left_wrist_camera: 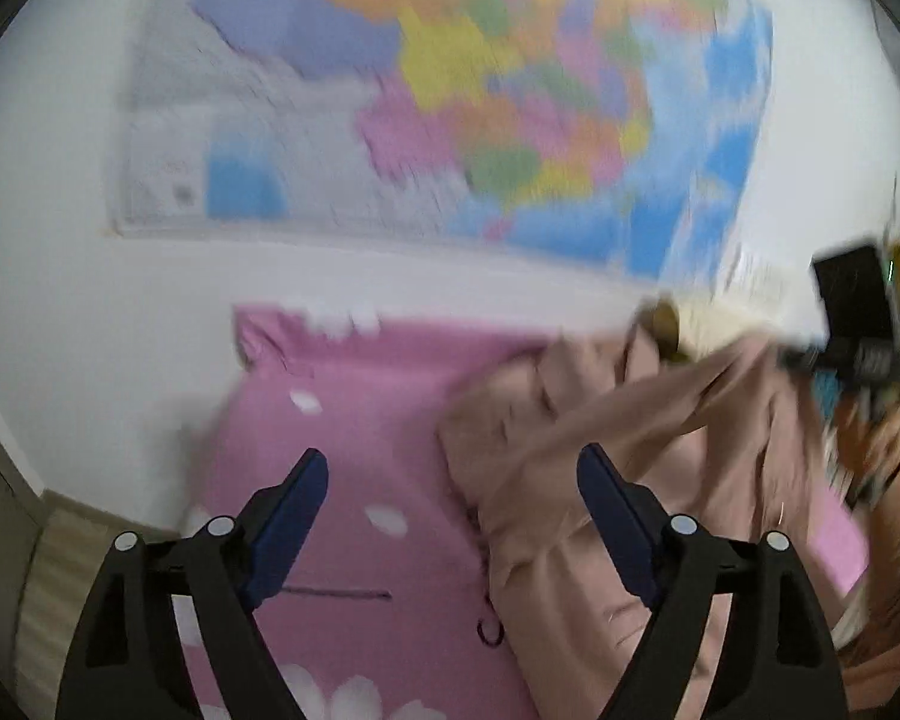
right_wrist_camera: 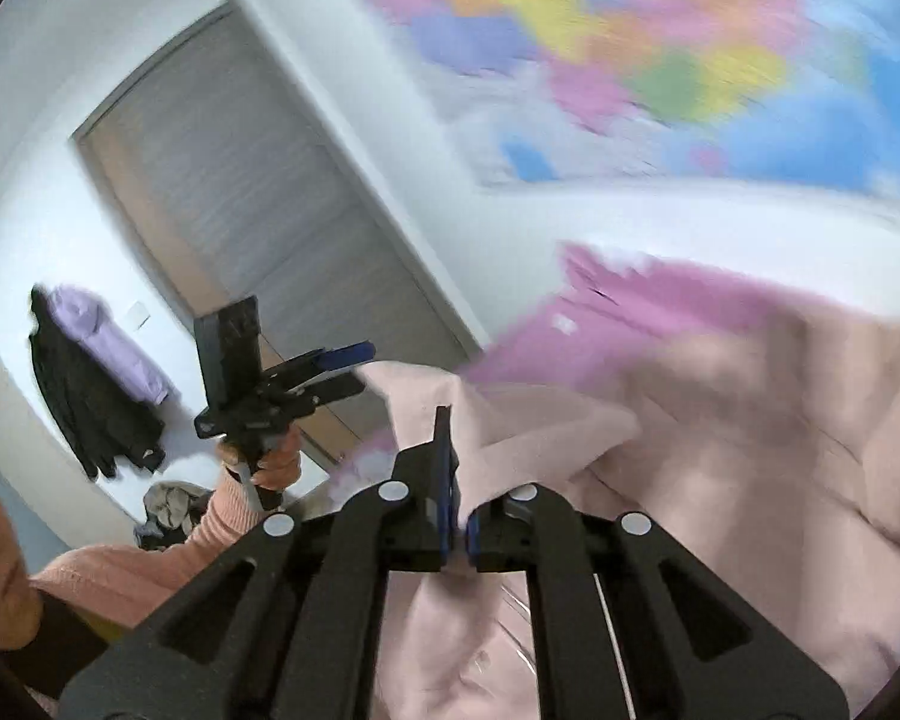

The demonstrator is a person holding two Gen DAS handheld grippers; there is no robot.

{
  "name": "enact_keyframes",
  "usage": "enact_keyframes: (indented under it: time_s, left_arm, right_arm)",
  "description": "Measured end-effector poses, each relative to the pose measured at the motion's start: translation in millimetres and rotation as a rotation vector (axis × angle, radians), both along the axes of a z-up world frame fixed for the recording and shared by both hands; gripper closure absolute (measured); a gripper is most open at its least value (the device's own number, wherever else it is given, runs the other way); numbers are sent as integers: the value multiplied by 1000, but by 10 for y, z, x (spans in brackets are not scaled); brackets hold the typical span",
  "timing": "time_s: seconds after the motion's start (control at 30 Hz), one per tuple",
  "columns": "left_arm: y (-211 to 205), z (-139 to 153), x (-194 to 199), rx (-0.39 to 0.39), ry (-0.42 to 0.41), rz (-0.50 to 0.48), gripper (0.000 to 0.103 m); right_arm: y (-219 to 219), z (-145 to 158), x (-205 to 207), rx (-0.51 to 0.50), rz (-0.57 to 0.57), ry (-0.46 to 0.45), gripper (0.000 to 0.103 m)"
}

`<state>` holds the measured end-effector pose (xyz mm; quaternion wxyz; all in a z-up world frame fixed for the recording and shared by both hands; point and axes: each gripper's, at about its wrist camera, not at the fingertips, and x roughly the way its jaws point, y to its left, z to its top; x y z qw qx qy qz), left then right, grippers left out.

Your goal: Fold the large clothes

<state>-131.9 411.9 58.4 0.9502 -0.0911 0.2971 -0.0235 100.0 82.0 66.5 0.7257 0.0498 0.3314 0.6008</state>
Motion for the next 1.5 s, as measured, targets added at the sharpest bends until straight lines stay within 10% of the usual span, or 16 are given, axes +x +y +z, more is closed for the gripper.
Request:
enact_keyframes:
  time_s: [0.2, 0.23, 0.3, 0.47, 0.67, 0.7, 0.8, 1.0, 1.1, 1.17, 1.23, 1.5]
  left_arm:
    - [-596, -679, 554, 92, 169, -124, 26]
    - [-686, -773, 647, 102, 196, -142, 27]
    - [-808, -907, 799, 125, 233, -157, 29]
    - [-794, -961, 986, 81, 257, -149, 40]
    - [-888, -866, 1084, 84, 224, -151, 45]
    - [-937, -863, 1113, 89, 226, -163, 46]
    - [-1057, -869, 1176, 111, 232, -177, 49]
    - [-1145, -875, 1199, 118, 231, -194, 50]
    - [-1164, -899, 1223, 121, 233, -202, 50]
    - [-1172, -972, 1286, 121, 262, -195, 50]
    - [-1201, -1057, 1346, 133, 296, -189, 50]
    - [-1168, -1010, 1259, 127, 274, -245, 48]
  right_arm:
    - [-644, -859, 403, -213, -165, 191, 78]
    - [-776, -1018, 447, -252, -231, 205, 62]
    - [-962, -1096, 440, -268, -342, 199, 37]
    - [-1281, -1106, 80, -168, -358, 120, 16]
    - [-949, -1336, -168, -243, -322, -9, 16]
    - [-895, -1379, -133, -248, -327, -9, 22]
    - [-816, -1412, -24, -168, -266, 94, 84]
    - [-1543, -864, 219, 92, -353, 188, 91]
    - [-1760, -903, 452, -20, -511, 219, 80]
    - [-1796, -1113, 621, -111, -593, 307, 51]
    - [-1809, -1310, 671, -154, -623, 342, 50]
    - [-1858, -1378, 212, -117, -607, 196, 14]
